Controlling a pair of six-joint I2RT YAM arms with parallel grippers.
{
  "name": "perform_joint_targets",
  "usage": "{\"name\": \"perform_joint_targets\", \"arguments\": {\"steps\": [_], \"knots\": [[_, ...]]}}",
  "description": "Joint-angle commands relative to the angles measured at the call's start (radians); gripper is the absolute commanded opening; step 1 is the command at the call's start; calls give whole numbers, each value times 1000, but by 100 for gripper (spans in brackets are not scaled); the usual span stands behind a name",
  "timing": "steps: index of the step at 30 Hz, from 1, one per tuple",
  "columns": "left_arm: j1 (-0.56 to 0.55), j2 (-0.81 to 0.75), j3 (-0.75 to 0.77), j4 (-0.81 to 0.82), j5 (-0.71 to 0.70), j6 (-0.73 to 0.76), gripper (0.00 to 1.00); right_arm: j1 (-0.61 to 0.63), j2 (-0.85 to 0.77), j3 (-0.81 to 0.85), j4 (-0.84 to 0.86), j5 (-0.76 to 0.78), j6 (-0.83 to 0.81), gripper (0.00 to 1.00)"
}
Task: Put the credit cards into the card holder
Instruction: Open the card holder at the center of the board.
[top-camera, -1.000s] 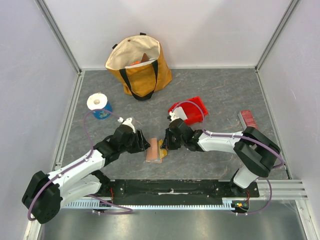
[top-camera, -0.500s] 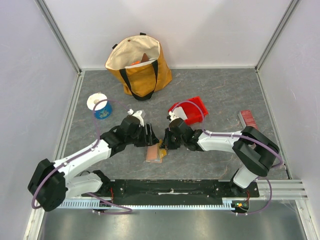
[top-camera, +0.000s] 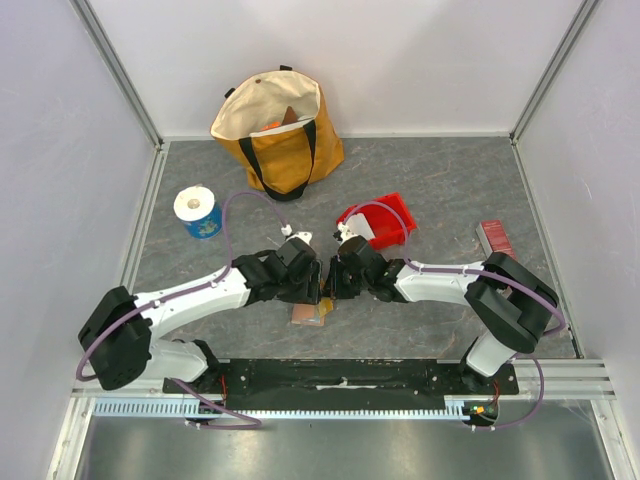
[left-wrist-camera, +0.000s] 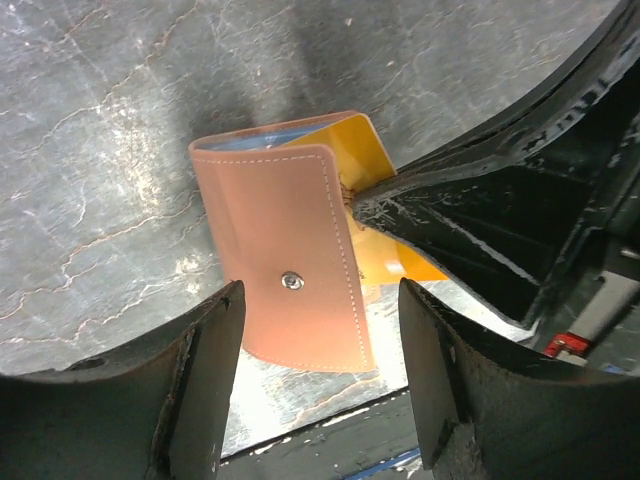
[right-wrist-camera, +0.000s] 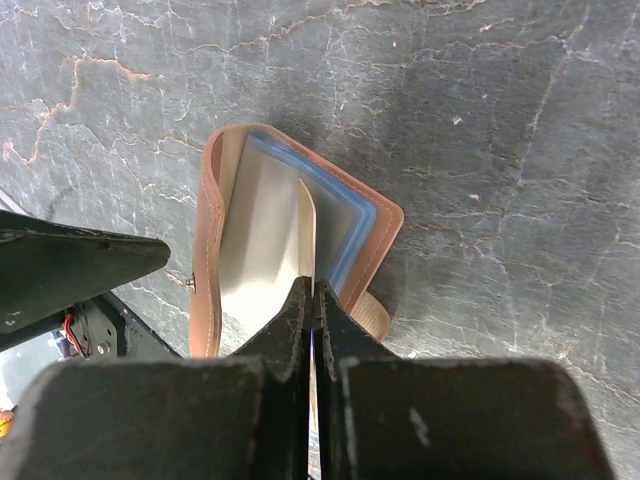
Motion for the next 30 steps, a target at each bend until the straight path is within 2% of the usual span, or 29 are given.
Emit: {"name": "perform_joint_targets", "arguments": {"steps": [1, 6, 9, 11, 17, 25, 30], "knots": [[-36, 39, 68, -66, -104, 7, 69, -4, 21, -4, -47, 32, -10, 0], [-65, 111, 119, -106, -158, 1, 68, -4, 17, -7, -45, 33, -10, 0], [-68, 128, 125, -122, -186, -5, 65, -4, 12, -10, -47, 38, -10, 0], [-67, 126, 122, -122, -196, -5, 61, -4, 11, -12, -47, 39, -12, 0], [-68, 102, 114, -145, -222, -5, 38, -8, 12, -15, -45, 38, -12, 0], [-67, 47, 108, -156, -230, -4, 37, -10, 14, -16, -44, 38, -12, 0], [-67, 37, 103, -159, -233, -4, 41, -8, 14, -18, -45, 36, -15, 0]]}}
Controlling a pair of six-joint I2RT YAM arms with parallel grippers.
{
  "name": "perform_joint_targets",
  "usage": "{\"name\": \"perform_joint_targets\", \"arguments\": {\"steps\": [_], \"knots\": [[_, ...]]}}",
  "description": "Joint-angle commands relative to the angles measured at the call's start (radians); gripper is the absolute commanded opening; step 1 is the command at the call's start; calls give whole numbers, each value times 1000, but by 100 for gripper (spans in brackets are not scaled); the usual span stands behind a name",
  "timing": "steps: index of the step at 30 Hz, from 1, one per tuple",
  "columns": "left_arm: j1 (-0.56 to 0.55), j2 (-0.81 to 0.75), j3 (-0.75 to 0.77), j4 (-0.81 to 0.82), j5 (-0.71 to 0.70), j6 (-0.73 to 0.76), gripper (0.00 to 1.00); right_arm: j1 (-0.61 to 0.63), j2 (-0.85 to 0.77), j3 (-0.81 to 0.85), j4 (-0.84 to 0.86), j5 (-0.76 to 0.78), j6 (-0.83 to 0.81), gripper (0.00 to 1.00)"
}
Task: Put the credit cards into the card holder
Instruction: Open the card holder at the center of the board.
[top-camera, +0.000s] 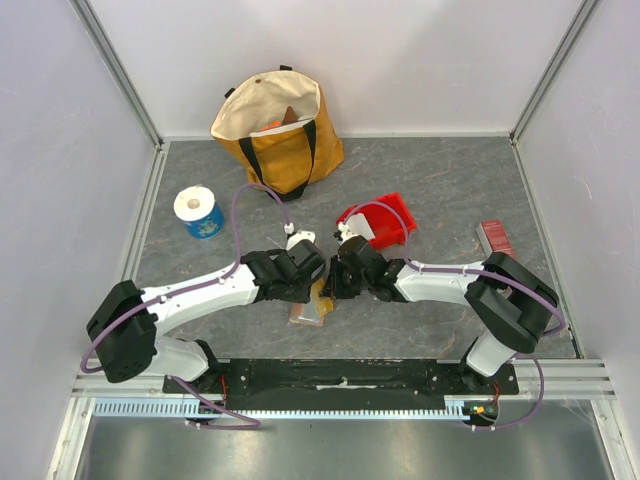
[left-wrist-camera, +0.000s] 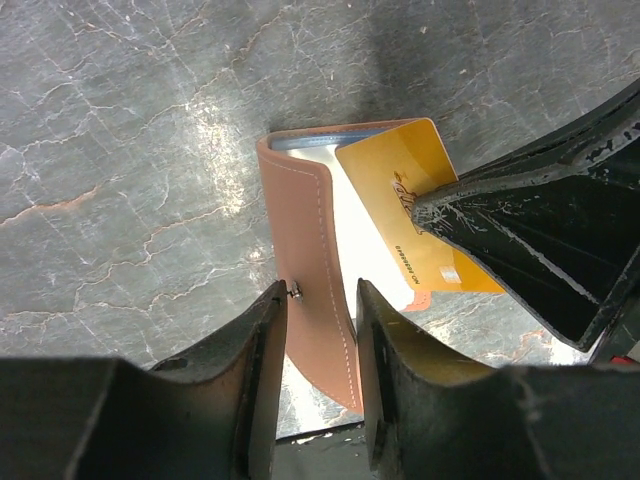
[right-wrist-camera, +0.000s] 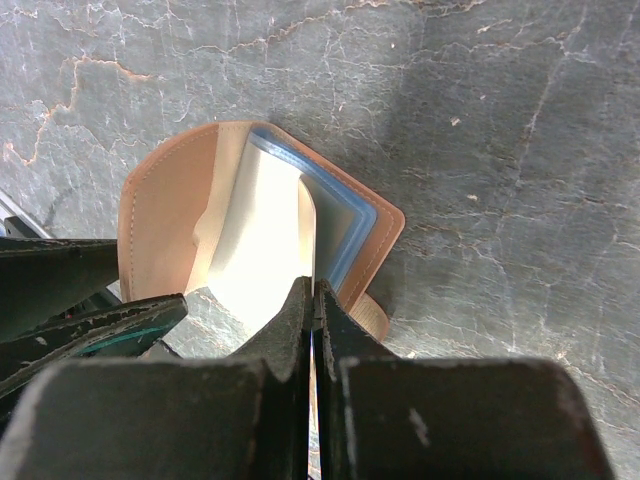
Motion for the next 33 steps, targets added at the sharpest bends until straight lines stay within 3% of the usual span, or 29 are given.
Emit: {"name": "perform_joint_targets", "arguments": {"steps": [1, 10, 18, 23, 29, 33], "knots": [[-1, -28, 12, 0, -45, 2, 41, -4, 14, -18, -45, 36, -15, 0], [-1, -57, 9, -16, -71, -10, 37, -4, 14, -18, -44, 33, -15, 0], [-1, -59, 7, -20, -69, -4, 11, -6, 14, -19, -42, 32, -13, 0], [1, -56, -13, -23, -72, -15, 2, -4, 5, -21, -42, 36, -15, 0], [32, -88, -83, -23, -60, -73, 2, -6, -63, -21, -27, 39, -19, 0], [131, -165, -210, 93, 94, -110, 2, -27, -139, -24, -47, 56, -10, 0]]}}
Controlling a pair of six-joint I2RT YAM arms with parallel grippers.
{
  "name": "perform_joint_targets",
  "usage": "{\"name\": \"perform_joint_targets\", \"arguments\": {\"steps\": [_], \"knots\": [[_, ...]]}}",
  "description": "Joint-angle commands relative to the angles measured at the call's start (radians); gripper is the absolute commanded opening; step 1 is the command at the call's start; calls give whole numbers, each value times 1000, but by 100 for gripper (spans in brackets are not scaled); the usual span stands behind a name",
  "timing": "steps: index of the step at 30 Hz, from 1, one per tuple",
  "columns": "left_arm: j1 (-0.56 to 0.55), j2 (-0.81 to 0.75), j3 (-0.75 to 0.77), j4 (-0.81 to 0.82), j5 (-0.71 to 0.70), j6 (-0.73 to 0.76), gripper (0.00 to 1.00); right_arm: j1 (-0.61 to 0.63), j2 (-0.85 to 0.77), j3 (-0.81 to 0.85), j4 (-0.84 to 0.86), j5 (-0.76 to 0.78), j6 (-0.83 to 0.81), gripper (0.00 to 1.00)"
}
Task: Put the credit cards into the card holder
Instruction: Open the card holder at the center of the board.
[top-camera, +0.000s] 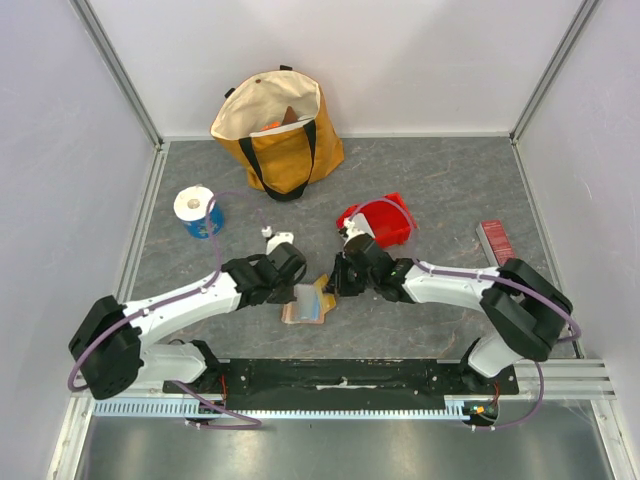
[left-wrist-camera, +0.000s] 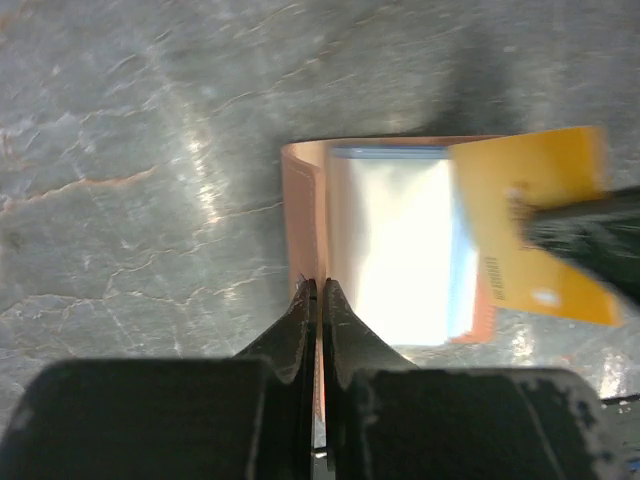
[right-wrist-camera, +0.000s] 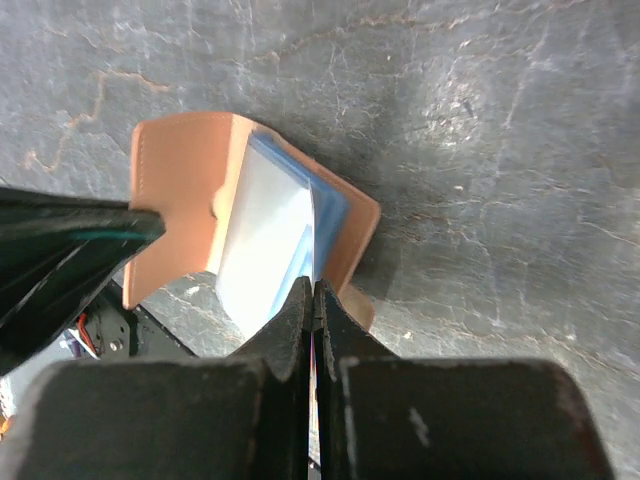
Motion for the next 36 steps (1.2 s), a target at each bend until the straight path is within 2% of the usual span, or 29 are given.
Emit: {"name": "perform_joint_targets", "arguments": {"steps": [1, 5, 11, 17, 26, 32, 36], "knots": [[104, -88, -166, 121, 171, -87, 2, -29, -102, -15, -33, 46, -7, 0], [138, -130, -208, 159, 211, -101, 2, -46, -131, -33, -44, 55, -3, 0], [139, -84, -193, 179, 231, -88, 2, -52, -104, -28, -55, 41, 2, 0], [139, -59, -231, 215, 230, -147, 2, -55, -110, -25, -125, 51, 13, 0], [138, -61, -302, 360, 273, -254, 2, -52, -61, -16, -69, -77, 45, 0], [138, -56, -305, 394, 262, -295, 2, -50, -58, 19, -70, -113, 27, 0], [139, -39, -315, 439, 268, -328, 2, -40, -55, 31, 34, -225, 11, 0]]}}
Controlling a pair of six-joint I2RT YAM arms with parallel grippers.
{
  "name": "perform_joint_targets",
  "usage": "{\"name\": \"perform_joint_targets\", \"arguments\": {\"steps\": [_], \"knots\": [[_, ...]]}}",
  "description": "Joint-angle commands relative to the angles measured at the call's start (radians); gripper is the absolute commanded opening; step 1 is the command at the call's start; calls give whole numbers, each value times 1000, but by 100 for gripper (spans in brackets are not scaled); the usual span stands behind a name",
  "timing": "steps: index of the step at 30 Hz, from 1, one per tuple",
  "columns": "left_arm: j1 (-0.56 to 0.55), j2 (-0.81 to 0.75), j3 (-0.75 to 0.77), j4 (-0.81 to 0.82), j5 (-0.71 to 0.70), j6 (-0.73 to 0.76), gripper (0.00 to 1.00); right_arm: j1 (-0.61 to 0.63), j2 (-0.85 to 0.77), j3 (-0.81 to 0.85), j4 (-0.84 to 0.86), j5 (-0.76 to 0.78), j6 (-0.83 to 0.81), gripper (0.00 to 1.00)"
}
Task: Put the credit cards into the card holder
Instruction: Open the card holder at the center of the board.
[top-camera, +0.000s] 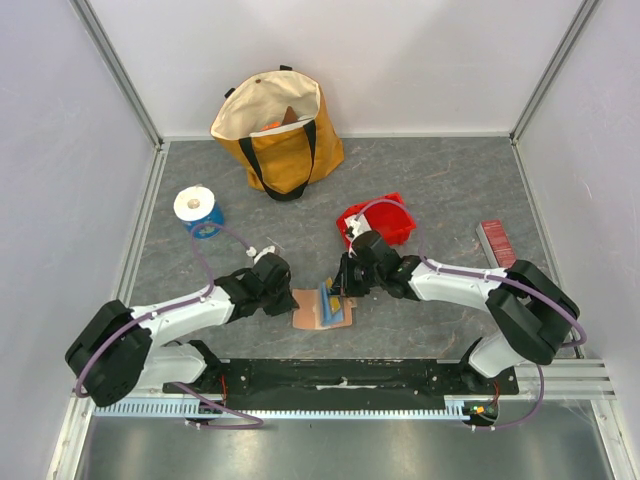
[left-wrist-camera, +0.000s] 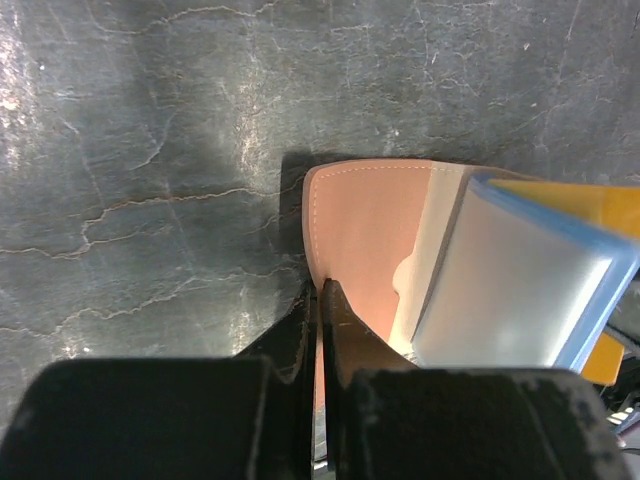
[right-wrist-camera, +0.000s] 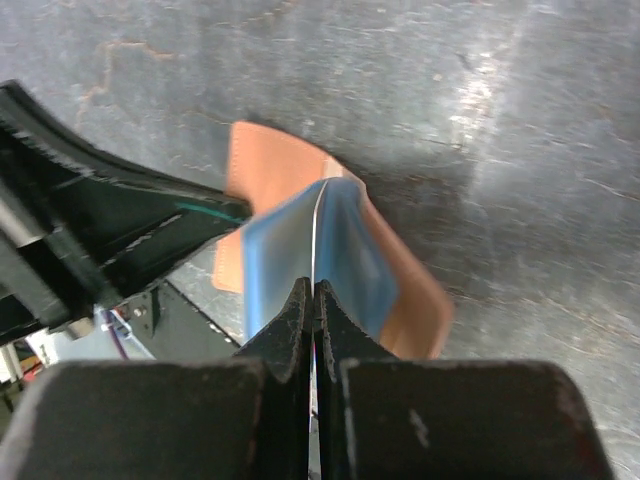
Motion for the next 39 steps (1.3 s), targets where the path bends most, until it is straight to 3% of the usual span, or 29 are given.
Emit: {"name": "perform_joint_targets", "arguments": {"steps": [1, 6, 14, 28, 39], "knots": [[0, 27, -15, 84, -3, -77, 2, 19, 5, 64, 105, -116, -18, 0], [0, 33, -26, 119, 6, -82, 2, 22, 39, 94, 16, -40, -44, 0], [-1, 18, -63, 133, 3, -96, 2, 22, -17, -23, 16, 115, -18, 0], [-41, 39, -146, 214, -3, -182, 2, 7, -46, -196, 262, 167, 97, 0], [-41, 61, -147, 217, -20, -188, 2, -44, -73, -298, 387, 125, 131, 0]]}}
